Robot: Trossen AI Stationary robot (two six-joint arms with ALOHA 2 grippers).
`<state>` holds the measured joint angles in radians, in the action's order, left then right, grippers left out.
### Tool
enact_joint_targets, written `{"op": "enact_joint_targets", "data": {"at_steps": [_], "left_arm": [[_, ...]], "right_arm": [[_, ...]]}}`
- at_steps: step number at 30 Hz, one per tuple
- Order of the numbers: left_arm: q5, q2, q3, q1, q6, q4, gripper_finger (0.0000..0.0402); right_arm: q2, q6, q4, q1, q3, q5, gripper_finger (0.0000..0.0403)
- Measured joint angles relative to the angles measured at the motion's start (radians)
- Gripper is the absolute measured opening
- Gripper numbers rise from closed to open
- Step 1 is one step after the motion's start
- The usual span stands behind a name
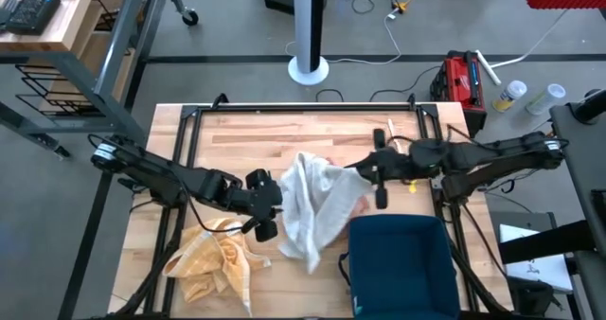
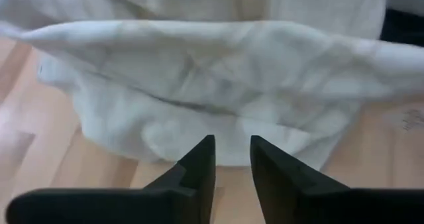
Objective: Fold towel
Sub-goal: Fold the white towel
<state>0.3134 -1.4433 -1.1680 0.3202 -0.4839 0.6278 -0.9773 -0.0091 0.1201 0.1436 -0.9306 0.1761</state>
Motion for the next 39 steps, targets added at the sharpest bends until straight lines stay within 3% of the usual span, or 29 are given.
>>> {"op": "enact_joint_targets", "data": {"at_steps": [5,9,14,19,25,33,36,39], "left_arm": [[0.004,-0.003,0.100,0.000,0.036,-0.285,0.0117],[0.085,-0.003,0.180,-0.003,0.046,-0.485,0.0143],[0.229,-0.003,0.259,-0.027,-0.047,-0.564,0.0183],[0.239,-0.004,0.324,-0.081,-0.093,-0.652,0.0218],[0.184,-0.004,0.379,-0.148,-0.012,-0.817,0.0227],[-0.036,-0.004,0.386,-0.163,0.075,-0.876,0.0192],[-0.044,-0.004,0.385,-0.164,0.092,-0.874,0.0176],[-0.036,-0.004,0.386,-0.164,0.126,-0.870,0.0161]], "right_arm": [[0.070,0.020,-0.036,0.000,0.037,0.008,0.0000],[0.079,0.026,-0.036,0.000,0.051,0.009,0.0000],[0.062,0.035,-0.059,0.000,0.053,0.009,0.0000],[0.030,0.026,-0.106,0.000,0.052,0.009,0.0000],[-0.017,0.009,-0.163,0.000,0.053,0.010,0.0000],[-0.035,-0.066,-0.328,-0.013,0.053,0.112,0.0000],[-0.041,-0.085,-0.434,-0.038,0.050,0.109,0.0000],[-0.043,-0.083,-0.427,-0.069,0.009,0.072,0.0000]]}}
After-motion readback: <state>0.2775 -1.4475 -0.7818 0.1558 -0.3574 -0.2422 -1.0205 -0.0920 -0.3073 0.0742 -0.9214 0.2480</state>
